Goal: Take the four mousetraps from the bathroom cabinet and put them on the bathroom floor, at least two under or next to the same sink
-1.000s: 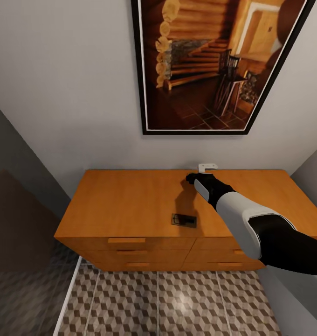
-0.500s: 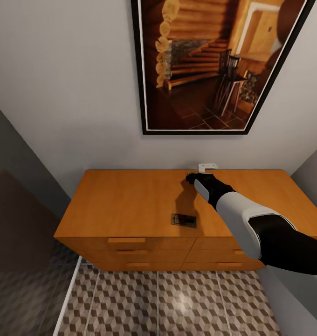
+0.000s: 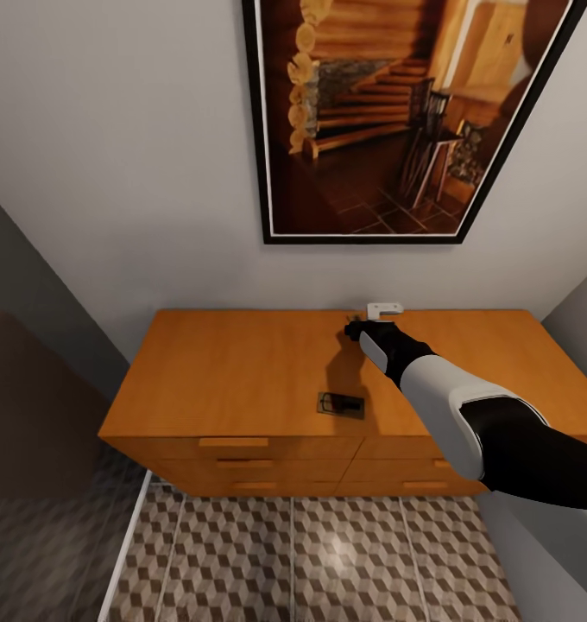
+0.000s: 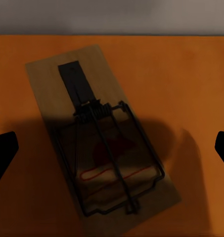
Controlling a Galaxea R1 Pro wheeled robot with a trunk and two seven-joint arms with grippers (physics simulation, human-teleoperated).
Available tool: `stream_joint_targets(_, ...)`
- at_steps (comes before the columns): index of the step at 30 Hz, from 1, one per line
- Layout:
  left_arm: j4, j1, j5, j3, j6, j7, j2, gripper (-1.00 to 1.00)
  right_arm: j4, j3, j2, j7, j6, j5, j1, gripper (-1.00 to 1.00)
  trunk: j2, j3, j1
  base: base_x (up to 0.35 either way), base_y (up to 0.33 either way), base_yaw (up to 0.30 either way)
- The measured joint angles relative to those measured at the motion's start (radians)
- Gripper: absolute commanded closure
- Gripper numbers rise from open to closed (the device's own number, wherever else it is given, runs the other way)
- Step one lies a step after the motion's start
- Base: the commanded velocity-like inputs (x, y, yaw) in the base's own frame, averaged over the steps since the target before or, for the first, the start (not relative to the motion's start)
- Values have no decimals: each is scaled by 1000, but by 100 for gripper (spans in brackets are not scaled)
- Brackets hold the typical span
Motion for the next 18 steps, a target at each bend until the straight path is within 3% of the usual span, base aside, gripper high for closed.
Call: stream_joint_targets(18, 0, 0, 0, 0, 0, 1, 0, -100, -37, 1, 1, -1, 0, 3, -1, -100, -1, -27, 0, 0, 0, 0)
